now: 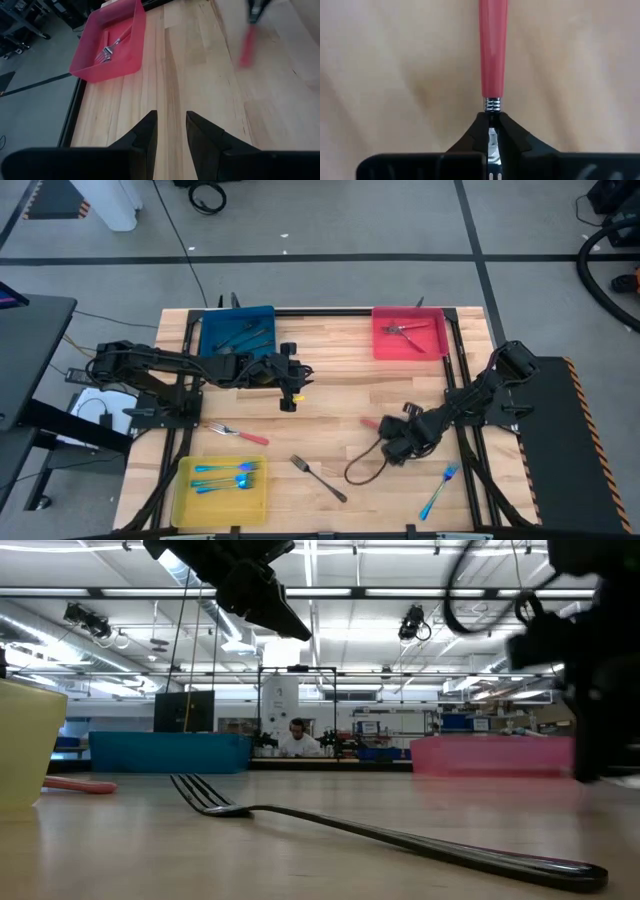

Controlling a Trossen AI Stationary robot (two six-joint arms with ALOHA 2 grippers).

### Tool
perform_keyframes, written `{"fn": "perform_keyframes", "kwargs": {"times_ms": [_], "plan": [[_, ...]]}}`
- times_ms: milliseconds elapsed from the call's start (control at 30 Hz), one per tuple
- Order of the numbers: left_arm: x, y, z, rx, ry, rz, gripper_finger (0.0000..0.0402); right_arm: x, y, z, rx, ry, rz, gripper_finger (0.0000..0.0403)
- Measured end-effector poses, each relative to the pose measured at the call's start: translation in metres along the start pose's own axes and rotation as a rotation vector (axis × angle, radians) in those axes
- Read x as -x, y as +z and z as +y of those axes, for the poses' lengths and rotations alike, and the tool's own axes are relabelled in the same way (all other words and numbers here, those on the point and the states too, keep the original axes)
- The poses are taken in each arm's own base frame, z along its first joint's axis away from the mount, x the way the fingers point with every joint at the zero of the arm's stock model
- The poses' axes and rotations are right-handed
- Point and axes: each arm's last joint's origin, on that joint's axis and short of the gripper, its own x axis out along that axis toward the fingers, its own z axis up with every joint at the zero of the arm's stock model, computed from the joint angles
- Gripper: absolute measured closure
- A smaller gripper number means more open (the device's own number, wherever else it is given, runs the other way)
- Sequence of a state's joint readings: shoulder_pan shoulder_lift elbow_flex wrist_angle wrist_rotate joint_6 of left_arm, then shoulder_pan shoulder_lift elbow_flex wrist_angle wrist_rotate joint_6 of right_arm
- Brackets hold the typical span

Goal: Sort silverware by color (type)
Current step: Put the right pink fork into the pink bin

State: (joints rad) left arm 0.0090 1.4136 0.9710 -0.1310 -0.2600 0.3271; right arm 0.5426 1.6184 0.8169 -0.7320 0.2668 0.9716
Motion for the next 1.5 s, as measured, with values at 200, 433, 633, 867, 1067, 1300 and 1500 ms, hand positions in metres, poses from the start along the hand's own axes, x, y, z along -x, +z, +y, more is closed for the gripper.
{"fn": "perform_keyframes", "kwargs": {"times_ms": [200,433,633,867,1067,1300,1500], "plan": [[0.000,0.000,0.000,0.013,0.000,-0.001,0.0299,0.022,0.005,-0.027,-0.095,-0.138,-0.060,0.0381],[0.000,-0.002,-0.001,0.053,-0.007,0.025,0.0299,0.048,0.015,-0.081,-0.195,-0.334,-0.088,0.0382],[0.000,-0.004,-0.001,0.076,-0.012,0.044,0.0299,0.065,0.023,-0.129,-0.198,-0.445,-0.076,0.0382],[0.000,-0.004,-0.002,0.124,-0.021,0.042,0.0299,0.073,0.032,-0.173,-0.197,-0.476,-0.060,0.0382],[0.000,-0.004,-0.004,0.150,-0.068,0.033,0.0299,0.071,0.046,-0.202,-0.152,-0.499,-0.067,0.0380],[0.000,-0.004,-0.005,0.185,-0.105,0.028,0.0299,0.064,0.068,-0.236,-0.132,-0.469,-0.129,0.0381],[0.002,-0.005,-0.011,0.205,-0.123,0.052,0.0299,0.051,0.076,-0.262,-0.167,-0.421,-0.101,0.0379]]}}
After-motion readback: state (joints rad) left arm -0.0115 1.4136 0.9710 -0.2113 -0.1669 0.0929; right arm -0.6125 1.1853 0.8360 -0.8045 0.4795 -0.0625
